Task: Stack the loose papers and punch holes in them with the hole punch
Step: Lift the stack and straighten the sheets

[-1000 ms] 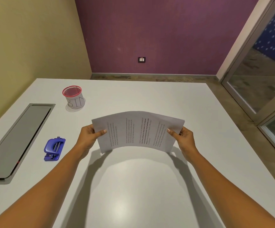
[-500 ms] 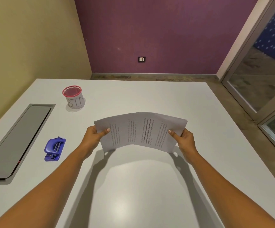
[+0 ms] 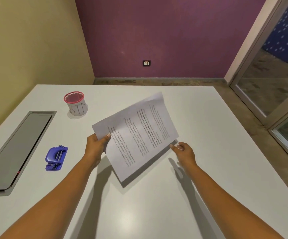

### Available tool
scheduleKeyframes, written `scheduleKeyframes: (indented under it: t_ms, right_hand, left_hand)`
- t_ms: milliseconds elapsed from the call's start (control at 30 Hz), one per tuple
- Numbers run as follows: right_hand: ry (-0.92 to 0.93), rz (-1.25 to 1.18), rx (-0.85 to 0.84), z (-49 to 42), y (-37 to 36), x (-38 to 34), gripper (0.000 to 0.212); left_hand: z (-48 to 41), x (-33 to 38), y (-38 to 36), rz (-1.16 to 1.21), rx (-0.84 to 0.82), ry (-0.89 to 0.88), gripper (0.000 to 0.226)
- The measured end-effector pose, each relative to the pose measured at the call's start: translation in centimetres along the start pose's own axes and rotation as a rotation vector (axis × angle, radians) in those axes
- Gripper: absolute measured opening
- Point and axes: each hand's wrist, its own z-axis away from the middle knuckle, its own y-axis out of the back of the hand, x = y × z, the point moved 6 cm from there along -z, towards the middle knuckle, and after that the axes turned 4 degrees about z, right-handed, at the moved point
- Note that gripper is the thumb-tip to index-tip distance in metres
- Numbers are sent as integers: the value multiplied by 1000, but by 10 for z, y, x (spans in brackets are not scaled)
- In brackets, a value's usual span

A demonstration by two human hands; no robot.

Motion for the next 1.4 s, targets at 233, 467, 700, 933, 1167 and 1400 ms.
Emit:
scheduleKeyframes:
  t_ms: [233, 467, 700, 933, 1167, 1400]
  right_hand:
    - [-241, -411, -343, 16, -45, -6, 19]
    - [-111, -722, -330, 21, -51, -34, 31]
    - [181, -376, -65, 6, -17, -53, 11]
    - [376, -321, -197, 15, -15, -74, 18]
    - [407, -302, -220, 23, -19, -76, 18]
    - [388, -286, -252, 24, -23, -66, 23]
  left_hand:
    - [12, -11, -12, 260, 9, 65, 25]
    - [18, -19, -21, 429, -17, 110, 29]
    - [4, 1, -7, 205, 4, 41, 32]
    - [-3, 17, -23, -114, -213, -27, 26]
    - [-4, 12, -25, -116, -195, -74, 25]
    - [-2, 4, -23, -126, -204, -77, 20]
